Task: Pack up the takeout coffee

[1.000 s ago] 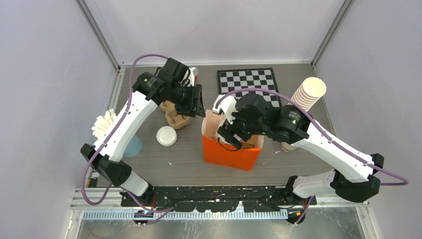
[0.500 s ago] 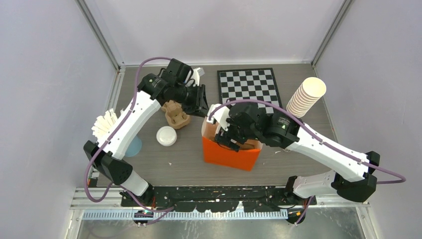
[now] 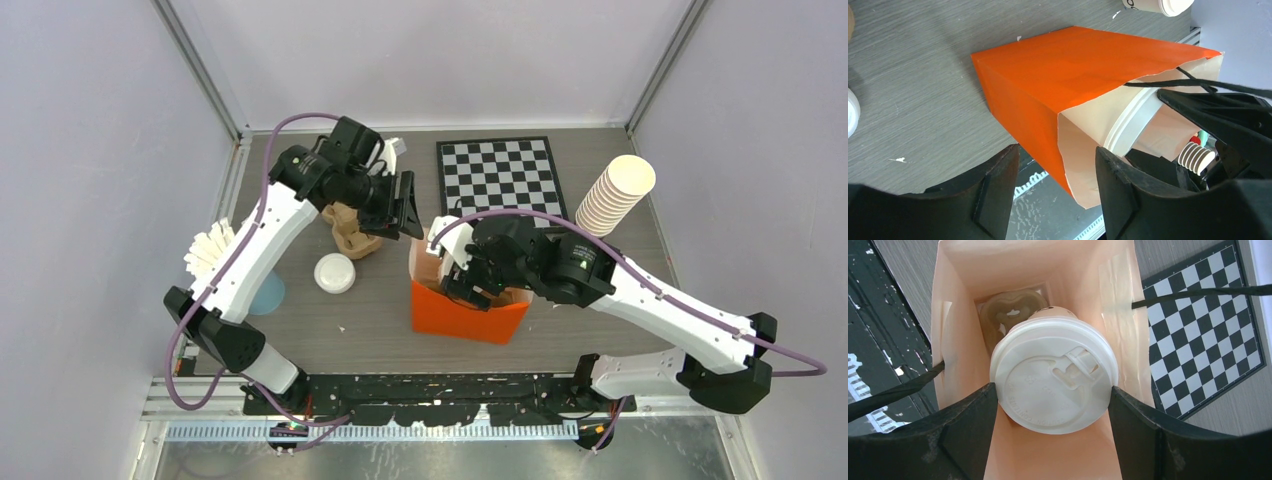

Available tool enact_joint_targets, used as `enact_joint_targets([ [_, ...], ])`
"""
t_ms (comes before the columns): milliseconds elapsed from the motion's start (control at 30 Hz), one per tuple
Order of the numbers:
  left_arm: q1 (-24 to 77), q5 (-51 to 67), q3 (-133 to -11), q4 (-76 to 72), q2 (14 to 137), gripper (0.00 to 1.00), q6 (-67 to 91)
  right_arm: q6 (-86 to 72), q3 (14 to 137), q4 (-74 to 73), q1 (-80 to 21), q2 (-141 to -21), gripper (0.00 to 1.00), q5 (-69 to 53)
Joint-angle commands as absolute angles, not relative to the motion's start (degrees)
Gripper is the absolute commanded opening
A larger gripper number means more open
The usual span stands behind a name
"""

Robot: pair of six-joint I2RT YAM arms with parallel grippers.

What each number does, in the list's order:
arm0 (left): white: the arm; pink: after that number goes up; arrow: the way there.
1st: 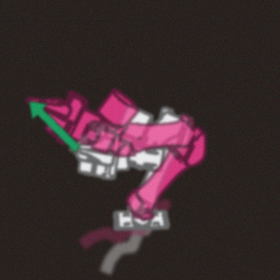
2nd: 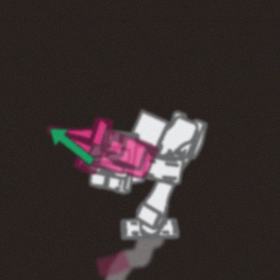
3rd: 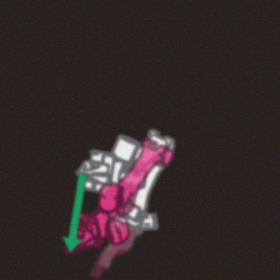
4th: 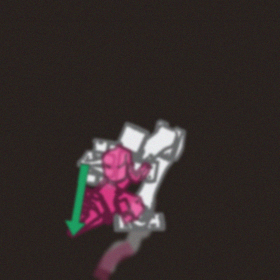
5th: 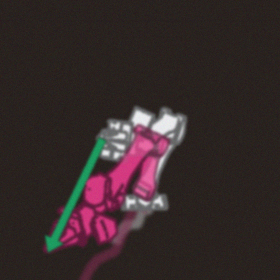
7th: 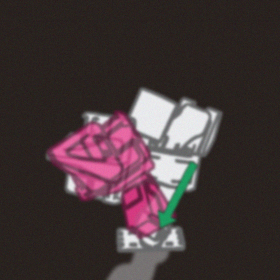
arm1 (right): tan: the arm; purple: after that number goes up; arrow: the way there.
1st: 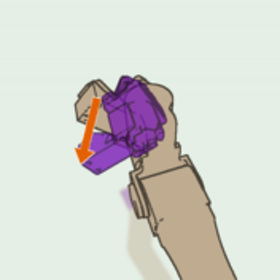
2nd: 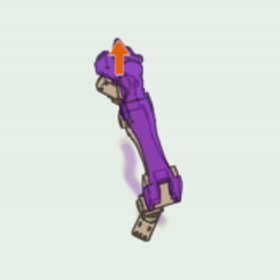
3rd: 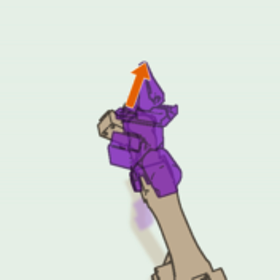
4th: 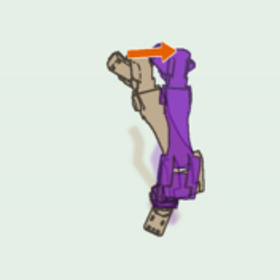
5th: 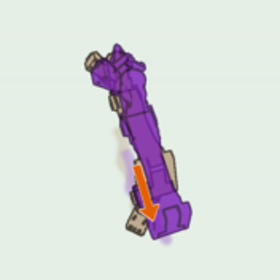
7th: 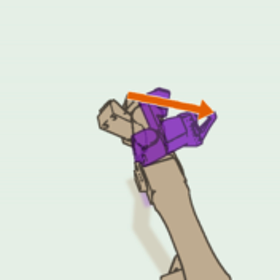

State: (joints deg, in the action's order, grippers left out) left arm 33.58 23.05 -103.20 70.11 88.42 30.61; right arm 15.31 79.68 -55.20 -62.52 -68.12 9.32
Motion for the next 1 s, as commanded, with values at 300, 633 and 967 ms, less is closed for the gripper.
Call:
enact_joint_targets([
  [300, 33.6, 23.8, -99.3, 70.2, 85.1, 0.58, 31.7, 16.1, 79.3, -55.1, -62.8, -66.6, 0.60, 11.1],
  [633, 34.1, 25.2, -97.2, 61.9, 84.2, 0.21, 31.8, 17.6, 82.3, -57.4, -62.8, -68.0, 0.60, 11.5],
  [967, 34.1, 28.2, -93.7, 46.6, 80.5, 0.00, 28.6, 19.7, 83.2, -62.2, -62.8, -66.8, 0.61, 14.3],
])
